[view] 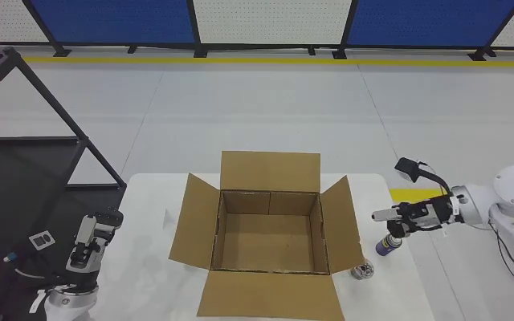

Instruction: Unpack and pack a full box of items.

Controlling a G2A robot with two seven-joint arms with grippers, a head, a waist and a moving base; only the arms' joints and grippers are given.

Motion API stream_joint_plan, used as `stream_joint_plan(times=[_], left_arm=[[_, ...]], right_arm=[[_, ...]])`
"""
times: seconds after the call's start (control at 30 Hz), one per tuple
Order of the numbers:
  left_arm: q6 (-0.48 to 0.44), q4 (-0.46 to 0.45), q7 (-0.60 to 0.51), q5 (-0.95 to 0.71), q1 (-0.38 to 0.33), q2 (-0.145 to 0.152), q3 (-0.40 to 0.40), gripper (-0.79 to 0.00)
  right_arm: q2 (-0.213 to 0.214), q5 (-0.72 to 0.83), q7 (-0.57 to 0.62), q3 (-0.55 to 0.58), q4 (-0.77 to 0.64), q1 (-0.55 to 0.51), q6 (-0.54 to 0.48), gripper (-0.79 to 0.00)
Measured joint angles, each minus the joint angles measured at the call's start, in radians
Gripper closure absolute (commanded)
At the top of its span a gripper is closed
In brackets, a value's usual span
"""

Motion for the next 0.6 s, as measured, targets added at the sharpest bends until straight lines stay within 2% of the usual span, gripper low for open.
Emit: stream_joint_plan(times=[0.2, 0.37, 0.47, 0.6], left_arm=[[0.0, 0.0, 0.0, 0.0, 0.0, 0.0, 0.0, -0.785], [0.0, 0.0, 0.0, 0.0, 0.0, 0.0, 0.0, -0.785], [0.0, 0.0, 0.0, 0.0, 0.0, 0.0, 0.0, -0.785], [0.0, 0.0, 0.0, 0.0, 0.0, 0.0, 0.0, -0.785]], right_arm=[[0.056, 0.066, -0.022, 0.13, -0.109, -0.19, -0.066, -0.785], [0.085, 0.085, -0.05, 0.206, -0.207, -0.331, -0.11, -0.785], [0.093, 0.104, -0.077, 0.233, -0.207, -0.375, -0.059, -0.785], [0.092, 0.103, -0.077, 0.233, -0.205, -0.372, -0.068, -0.785]])
